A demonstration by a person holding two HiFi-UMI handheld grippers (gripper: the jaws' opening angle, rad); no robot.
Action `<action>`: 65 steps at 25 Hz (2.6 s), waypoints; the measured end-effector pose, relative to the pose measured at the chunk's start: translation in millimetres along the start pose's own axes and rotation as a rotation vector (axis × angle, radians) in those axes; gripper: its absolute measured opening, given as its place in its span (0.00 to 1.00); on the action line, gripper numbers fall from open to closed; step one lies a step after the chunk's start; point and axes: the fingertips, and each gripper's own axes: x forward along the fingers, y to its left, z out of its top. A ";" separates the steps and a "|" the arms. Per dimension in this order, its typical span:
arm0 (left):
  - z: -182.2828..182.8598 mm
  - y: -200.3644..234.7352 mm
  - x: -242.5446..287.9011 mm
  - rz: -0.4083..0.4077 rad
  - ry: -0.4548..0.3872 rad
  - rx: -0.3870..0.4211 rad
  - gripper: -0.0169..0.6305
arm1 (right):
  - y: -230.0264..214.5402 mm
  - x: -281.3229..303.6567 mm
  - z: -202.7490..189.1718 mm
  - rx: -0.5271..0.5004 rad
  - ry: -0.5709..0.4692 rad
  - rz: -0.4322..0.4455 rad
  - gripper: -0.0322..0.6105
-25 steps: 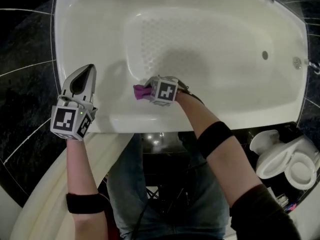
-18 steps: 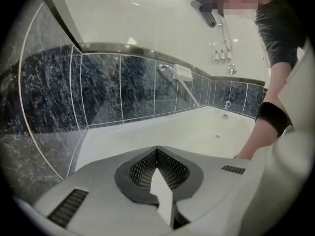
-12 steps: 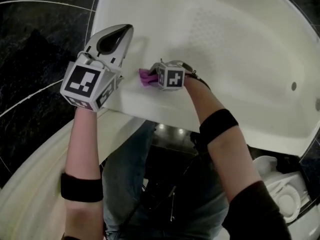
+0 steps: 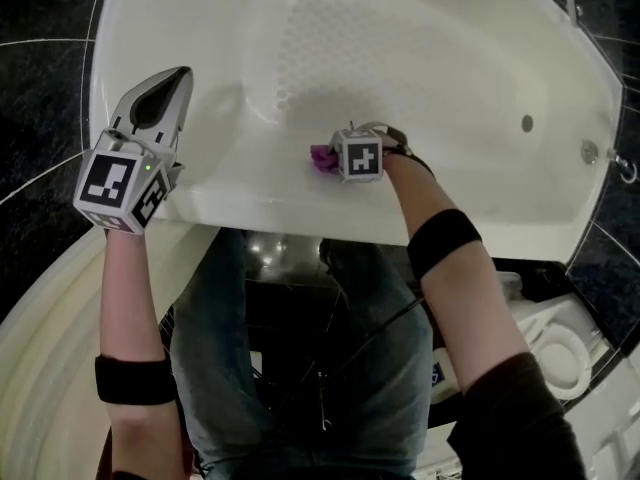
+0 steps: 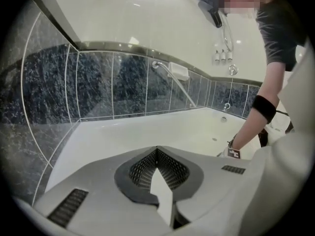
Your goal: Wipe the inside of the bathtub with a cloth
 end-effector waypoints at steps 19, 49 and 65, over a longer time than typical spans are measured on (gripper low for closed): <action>42.7 -40.6 15.5 -0.077 0.032 0.112 0.02 | -9.9 -47.4 -49.1 0.256 -0.139 -0.183 0.22; 11.7 -3.1 34.1 -0.060 -0.045 0.073 0.02 | -53.8 65.1 -3.7 0.025 0.031 -0.055 0.20; 99.2 -69.1 30.0 -0.081 -0.020 0.094 0.02 | 24.8 -43.9 -135.4 0.363 0.104 -0.258 0.21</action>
